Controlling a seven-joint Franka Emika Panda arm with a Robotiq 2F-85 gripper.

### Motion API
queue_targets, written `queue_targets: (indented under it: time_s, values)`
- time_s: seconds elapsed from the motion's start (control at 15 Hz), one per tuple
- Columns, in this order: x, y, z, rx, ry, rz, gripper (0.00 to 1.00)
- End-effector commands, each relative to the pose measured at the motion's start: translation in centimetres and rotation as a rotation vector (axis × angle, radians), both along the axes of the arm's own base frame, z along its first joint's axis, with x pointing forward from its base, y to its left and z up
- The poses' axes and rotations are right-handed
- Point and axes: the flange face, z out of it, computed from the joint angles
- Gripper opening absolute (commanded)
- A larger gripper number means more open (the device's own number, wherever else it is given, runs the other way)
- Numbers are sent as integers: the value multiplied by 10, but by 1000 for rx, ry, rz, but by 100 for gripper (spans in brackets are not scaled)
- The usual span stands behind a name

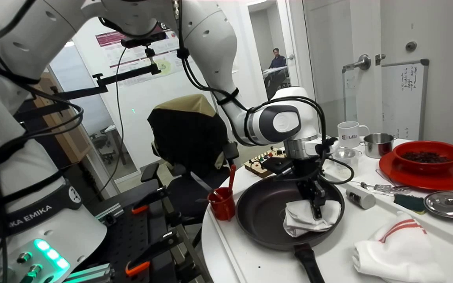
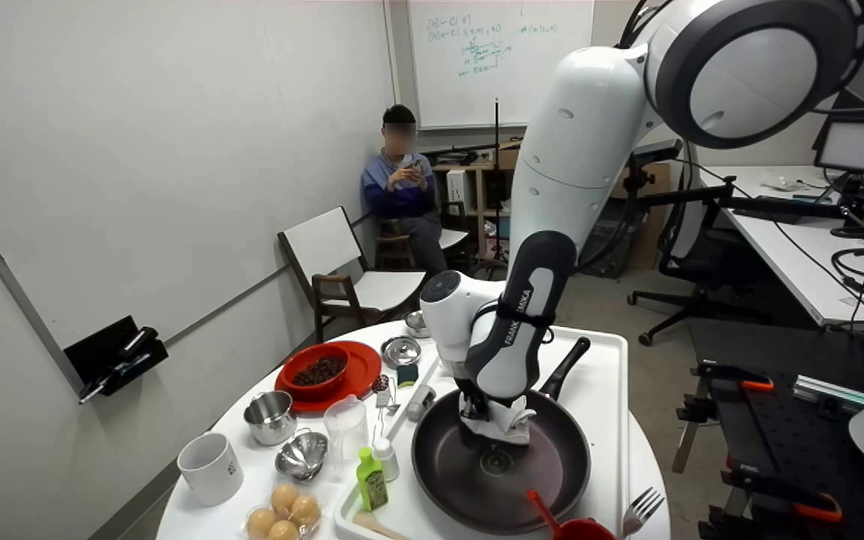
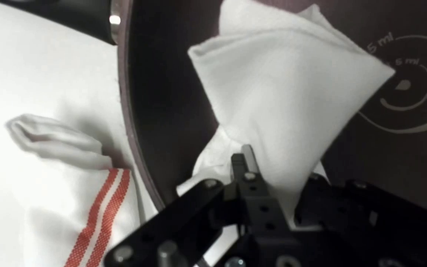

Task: Wipe the pan with the white cloth

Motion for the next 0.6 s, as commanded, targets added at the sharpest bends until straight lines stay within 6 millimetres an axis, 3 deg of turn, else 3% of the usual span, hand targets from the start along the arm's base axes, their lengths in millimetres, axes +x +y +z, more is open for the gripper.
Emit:
queue_targets:
  time_s: [0.0,0.33,0.53]
  values:
    - [9,6,9,22,22,-32,9]
    - [28,4,54,58,6,-79,9]
    - [39,-17,86,69,-33,-149,9]
